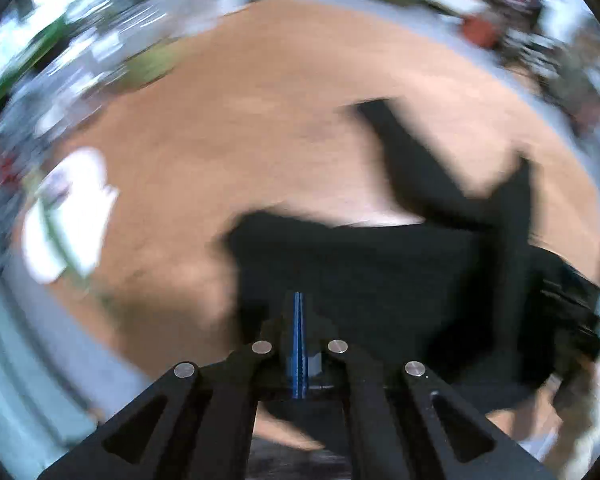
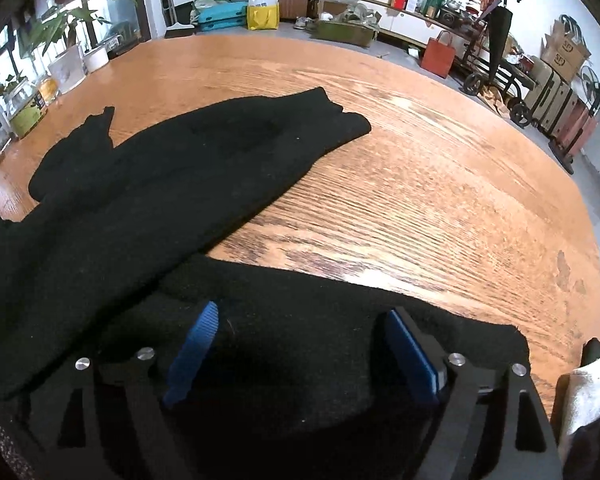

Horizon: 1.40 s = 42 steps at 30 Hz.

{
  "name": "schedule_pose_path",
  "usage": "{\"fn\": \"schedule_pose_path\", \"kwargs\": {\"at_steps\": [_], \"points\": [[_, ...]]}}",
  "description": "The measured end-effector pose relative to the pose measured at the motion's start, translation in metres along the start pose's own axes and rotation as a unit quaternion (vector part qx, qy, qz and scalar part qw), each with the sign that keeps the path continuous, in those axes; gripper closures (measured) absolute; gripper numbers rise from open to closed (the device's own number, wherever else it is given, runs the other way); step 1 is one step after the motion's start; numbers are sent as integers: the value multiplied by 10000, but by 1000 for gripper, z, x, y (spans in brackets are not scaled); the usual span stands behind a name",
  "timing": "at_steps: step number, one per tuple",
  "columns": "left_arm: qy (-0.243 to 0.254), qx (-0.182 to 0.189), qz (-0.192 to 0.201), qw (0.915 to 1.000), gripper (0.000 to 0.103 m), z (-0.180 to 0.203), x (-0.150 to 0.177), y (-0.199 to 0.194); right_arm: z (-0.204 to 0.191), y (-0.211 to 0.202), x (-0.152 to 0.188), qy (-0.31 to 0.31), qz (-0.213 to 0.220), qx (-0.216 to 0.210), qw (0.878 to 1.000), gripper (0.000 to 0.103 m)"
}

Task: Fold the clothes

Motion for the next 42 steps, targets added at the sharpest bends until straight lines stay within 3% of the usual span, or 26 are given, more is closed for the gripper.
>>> {"fn": "schedule_pose_path", "kwargs": {"at_steps": [3,4,7,8,10,12,13,16,19,21,29,31,33,34,36,37,42], "points": [[381,328,-194,9985,102,56,-47,40,3,1,0,96,-1,-73,9999,16],[406,403,-326,9978,102,58,-51,56,6,2,-1,114,-2,-94,9999,16],[156,634,-958,9933,102,38,-22,87,22,9,-12,80,-28,-120,9999,16],[0,691,-767,9947,102,30,-20,84,24,11,-14,62,-45,-123,9999,16],[-239,312,-944,9948,102,3,-7,84,29,14,-18,27,-78,-130,9999,16],[-759,527,-975,9909,102,-27,8,83,33,17,-22,-2,-100,-138,9999,15],[-942,456,-978,9897,102,-39,16,78,36,18,-24,-3,-94,-145,9999,15],[-630,744,-640,9932,102,-19,24,57,45,20,-24,39,-69,-163,9998,12],[-92,1058,-753,9915,102,25,29,63,51,22,-25,48,-128,-129,9998,12],[132,817,-1026,9913,102,40,39,85,58,24,-27,35,-168,-124,9998,12],[-584,1042,-897,9888,100,13,65,87,89,34,-35,34,-359,-88,9993,10],[-386,999,-793,9911,100,32,59,83,99,36,-38,60,-413,-38,9991,7],[-225,1058,-769,9912,100,46,57,83,106,34,-38,62,-587,-71,9982,14],[-105,816,-853,9930,100,50,58,89,112,26,-36,42,-662,-71,9978,23],[-45,420,-958,9945,100,48,62,100,122,10,-29,-36,-778,-111,9969,21],[-133,558,-883,9944,100,46,63,101,126,2,-23,-152,-762,-218,9967,16],[-474,1023,-696,9912,100,38,74,103,149,-5,23,-519,-1180,-405,9908,17]]}}
Point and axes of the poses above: each gripper's, at about its wrist camera, not at the fingertips, and y roughly the way its jaws point, z to its right, x to its underside, the point moved 4 cm from there along y, roughly the way its jaws point, and after that the axes turned 14 degrees about y, right-handed, at the moved point
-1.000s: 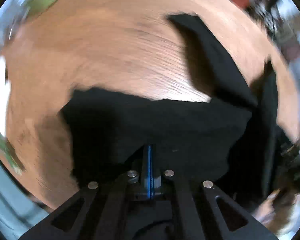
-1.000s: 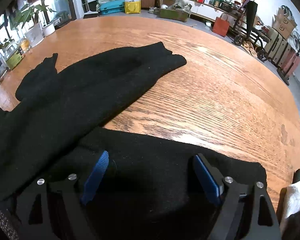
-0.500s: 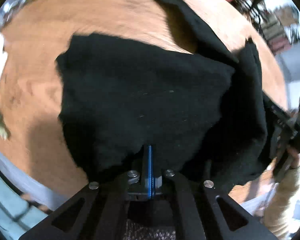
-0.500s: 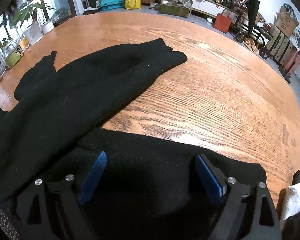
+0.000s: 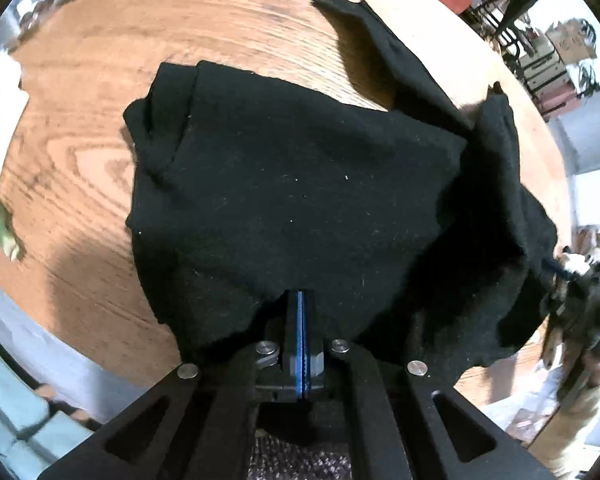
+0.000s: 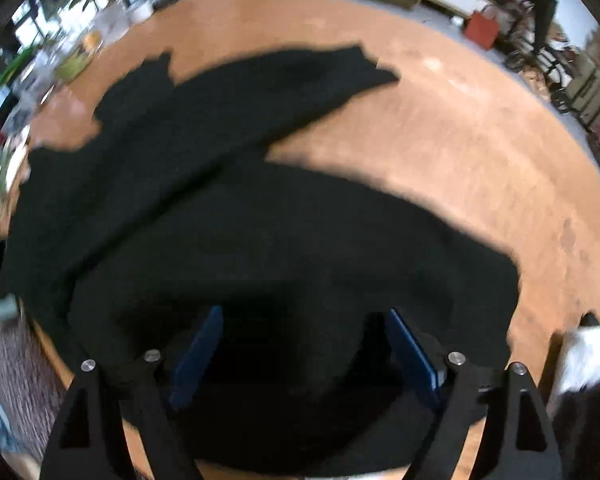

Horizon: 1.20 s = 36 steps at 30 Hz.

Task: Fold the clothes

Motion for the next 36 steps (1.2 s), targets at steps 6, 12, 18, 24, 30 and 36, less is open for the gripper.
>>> {"fn": "schedule_pose_path", "kwargs": {"at_steps": [6,12,18,24,30,36], "points": [[-134,105,107,9998,100,8,0,4,55,12,21,191,163,138,9996,11],[-29,-186,510,9985,100,43,-32,25,100,19,9,269,240,373,9987,5],[119,-14,710,9974,100,87,-69,51,167,22,-19,539,652,1195,9892,4],[-277,775,977,9918,101,116,-85,83,246,39,-68,1152,861,1692,9750,0],[-10,1678,1287,9774,97,89,-71,41,249,19,-40,1415,727,-492,9860,37],[-268,1710,1571,9723,46,52,-74,22,167,9,10,98,591,-1739,9829,27]]}}
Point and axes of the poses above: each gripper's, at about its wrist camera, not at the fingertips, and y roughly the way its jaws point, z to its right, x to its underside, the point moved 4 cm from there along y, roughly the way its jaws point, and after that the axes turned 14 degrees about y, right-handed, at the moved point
